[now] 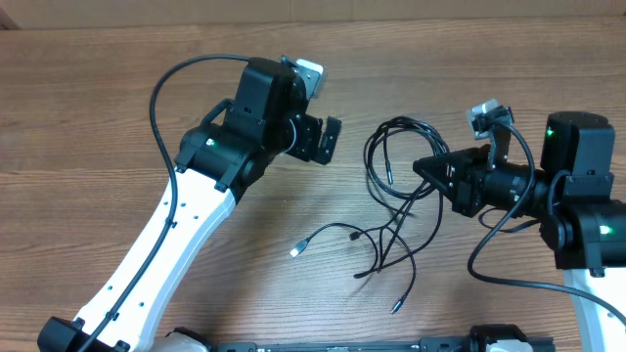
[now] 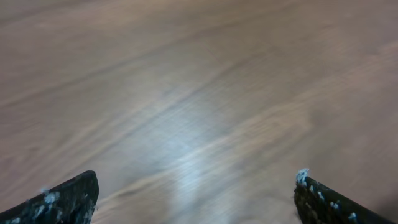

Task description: Untangle cables

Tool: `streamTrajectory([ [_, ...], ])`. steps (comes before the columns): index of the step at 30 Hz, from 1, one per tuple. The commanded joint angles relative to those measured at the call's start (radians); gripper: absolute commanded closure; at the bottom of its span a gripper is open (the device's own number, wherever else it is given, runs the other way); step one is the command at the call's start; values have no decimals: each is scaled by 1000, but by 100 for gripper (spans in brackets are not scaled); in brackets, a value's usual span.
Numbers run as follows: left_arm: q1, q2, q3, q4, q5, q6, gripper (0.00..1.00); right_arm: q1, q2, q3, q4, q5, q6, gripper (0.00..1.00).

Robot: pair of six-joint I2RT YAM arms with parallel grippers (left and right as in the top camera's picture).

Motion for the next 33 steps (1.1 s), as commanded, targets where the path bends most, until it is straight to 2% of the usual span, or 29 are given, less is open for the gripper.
streamTrajectory([
  [1, 5, 2, 13, -16, 217, -15, 0, -3, -12, 8, 23, 93, 121, 96],
  [5, 5, 2, 13, -18, 333, -24, 0, -3, -10, 8, 35, 151, 204, 96],
  [12, 4, 2, 13, 37, 439, -257, 0, -3, 10, 8, 55, 135, 275, 96],
  [18, 4, 2, 13, 128, 548, -260, 0, -3, 13, 8, 98, 6, 323, 96],
  [23, 3, 2, 13, 147, 595, -273, 0, -3, 13, 8, 103, 3, 327, 96],
  [25, 0, 2, 13, 153, 604, -277, 11, -3, 13, 8, 103, 2, 327, 96],
  [27, -10, 2, 13, 171, 620, -277, 16, -3, 13, 8, 103, -2, 327, 96],
  [30, -51, 5, 13, 226, 620, -277, 24, -3, 13, 8, 103, -37, 327, 96],
  [33, -77, 6, 13, 251, 615, -277, 27, -3, 13, 8, 103, -61, 327, 96],
])
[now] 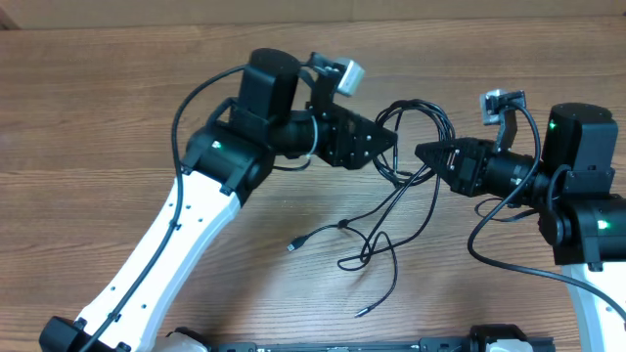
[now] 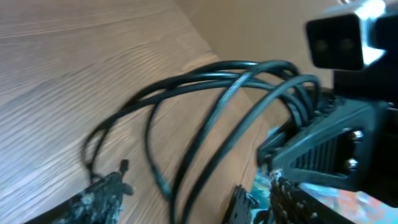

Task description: Untangle cables

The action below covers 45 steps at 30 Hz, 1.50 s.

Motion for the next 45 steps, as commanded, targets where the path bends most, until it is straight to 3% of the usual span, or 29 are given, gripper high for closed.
streamTrajectory([
  [1, -36, 6, 13, 22, 18, -3, 27, -3, -3, 8, 10, -63, 8, 96],
  [3, -41, 6, 13, 26, 18, -5, 34, -3, -3, 8, 10, -69, 7, 96],
  [7, -43, 6, 13, 26, 18, -30, 90, -3, -3, 8, 5, -69, 7, 96],
  [8, -43, 6, 13, 26, 19, -30, 96, -3, -3, 8, 5, -69, 7, 96],
  [11, -43, 6, 13, 26, 23, -30, 96, -3, -3, 8, 2, -62, -9, 95],
  [14, -43, 6, 13, 25, 21, -23, 96, -3, -3, 8, -26, 20, -9, 60],
  [16, -43, 6, 13, 22, -10, -2, 96, -3, -3, 8, -64, 127, -11, 9],
  [18, -43, 6, 13, 4, -71, -2, 96, -3, -3, 8, -92, 214, -11, 0],
  [23, -43, 5, 13, -23, -112, 80, 96, -3, -3, 8, -124, 351, -12, 0],
  [29, -43, 5, 13, -24, -23, 200, 96, -3, -3, 8, -124, 362, -79, 0],
  [35, -44, 5, 13, -20, 14, 200, 96, -3, -3, 8, -136, 351, -197, 22],
  [45, -73, 5, 13, 27, 26, 100, 96, -3, -3, 8, -125, 192, -279, 25],
])
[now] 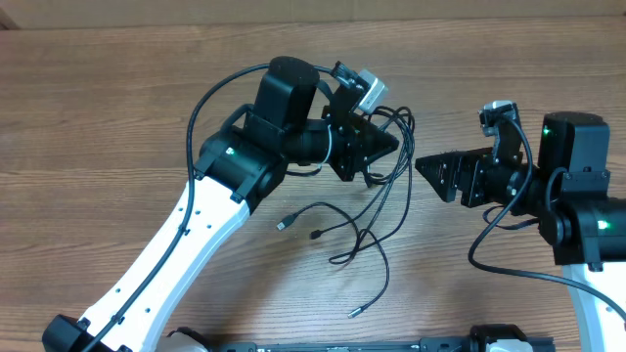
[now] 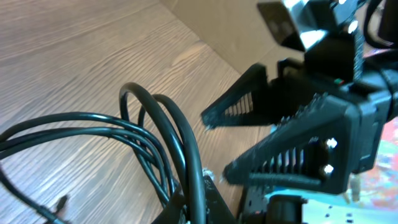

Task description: Untangle cables

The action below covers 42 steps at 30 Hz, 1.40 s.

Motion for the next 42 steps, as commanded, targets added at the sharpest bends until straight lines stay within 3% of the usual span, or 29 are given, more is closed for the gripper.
streamTrajectory([
  [1, -40, 5, 13, 60, 34, -74, 96, -3, -3, 8, 16, -48, -35, 25],
  [5, -72, 5, 13, 95, 32, -84, 96, -3, -3, 8, 18, -47, -35, 28],
  [9, -81, 5, 13, 107, 34, -124, 95, -3, -3, 8, 23, -47, -35, 45],
  [18, -81, 5, 13, 107, 34, -148, 96, -3, -3, 8, 24, -47, -35, 96],
  [24, -81, 5, 13, 115, 34, -163, 96, -3, -3, 8, 24, -47, -35, 96],
  [26, -81, 5, 13, 124, 51, -162, 96, -3, -3, 8, 24, -47, -35, 87],
  [29, -81, 5, 13, 152, 86, -170, 96, -3, -3, 8, 27, -47, -35, 83],
  [33, -81, 5, 13, 159, 87, -170, 96, -3, -3, 8, 27, -47, -35, 95],
  [42, -80, 5, 13, 159, 86, -170, 96, -3, -3, 8, 27, -42, -34, 96],
])
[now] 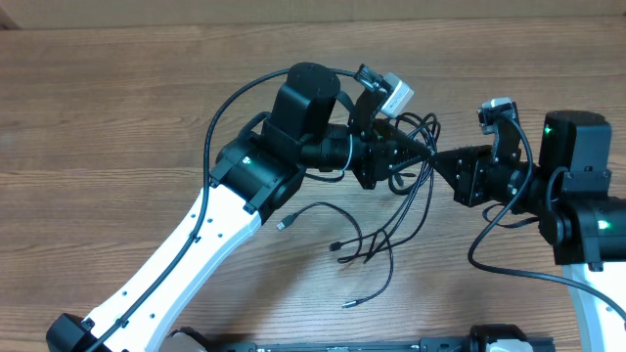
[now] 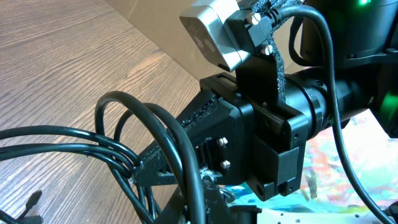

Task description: Untangle cables

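A tangle of thin black cables [image 1: 396, 210] hangs from my left gripper [image 1: 409, 149], which is shut on a bunch of loops above the table. Loose strands trail down to the wood, ending in small plugs [image 1: 281, 225]. In the left wrist view the gripped thick loop [image 2: 179, 140] rises from my left gripper [image 2: 200, 202] at the bottom edge. My right gripper [image 1: 437, 158] faces it from the right, tips right at the loops. Its two black fingers [image 2: 155, 171] still stand apart and reach in among the strands.
Brown wooden table [image 1: 98, 117] all round. The right wrist camera [image 2: 214, 31] and its black lead [image 2: 329, 93] sit close above the right gripper. The left arm's white link [image 1: 186, 254] crosses the front left.
My left gripper carried the cable bunch a little right. The right gripper, which stood a short gap away with fingers apart, now has its tips in among the held loops.
First the right gripper held the tangle low on the table while my left gripper stood open to its left. Then both grippers were at the raised loops. After that the left gripper was shut on the bunch and the right had let go. Now they meet again.
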Tool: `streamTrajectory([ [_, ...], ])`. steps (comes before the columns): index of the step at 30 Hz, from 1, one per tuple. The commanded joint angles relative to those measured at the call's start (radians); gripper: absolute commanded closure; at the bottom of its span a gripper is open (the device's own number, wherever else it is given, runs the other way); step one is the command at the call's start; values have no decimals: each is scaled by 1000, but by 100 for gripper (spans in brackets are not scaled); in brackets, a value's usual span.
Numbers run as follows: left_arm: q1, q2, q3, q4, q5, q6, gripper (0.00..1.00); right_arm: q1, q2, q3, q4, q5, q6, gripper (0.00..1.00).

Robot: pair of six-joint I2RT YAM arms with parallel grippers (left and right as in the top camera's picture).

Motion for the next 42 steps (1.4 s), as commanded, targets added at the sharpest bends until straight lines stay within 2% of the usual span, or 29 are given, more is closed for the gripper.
streamTrajectory([
  [1, 2, 5, 13, 12, 23, -6, 96, -2, -3, 8, 2, 17, -6, 96],
  [3, 13, 5, 13, 12, 24, -6, 96, -2, -3, 8, -10, 126, 47, 96],
  [6, 23, 5, 13, 12, 24, -6, 96, -2, 5, 8, -59, 422, 206, 96],
  [11, 34, 5, 13, 12, 24, -6, 96, -2, 58, 8, -130, 659, 320, 96],
  [18, 43, 5, 13, 11, 33, -6, 96, -2, 160, 8, -151, 666, 355, 96],
  [27, 84, 4, 13, 3, 45, -6, 96, -5, 171, 8, -206, 732, 475, 96],
  [29, 92, 3, 13, 3, 51, -6, 96, -10, 171, 8, -220, 739, 480, 92],
  [30, 94, 3, 13, 3, 53, -6, 96, -16, 171, 8, -226, 738, 480, 85],
  [33, 99, 3, 13, 3, 58, -6, 96, -29, 171, 8, -236, 724, 480, 84],
  [35, 99, 3, 13, 1, 57, -5, 96, -29, 169, 8, -229, 681, 479, 73],
  [40, 99, 3, 13, -12, 56, 14, 96, -28, 163, 8, -163, 497, 335, 72],
  [42, 99, 3, 13, -16, 56, 14, 96, -28, 156, 8, -134, 418, 291, 68],
])
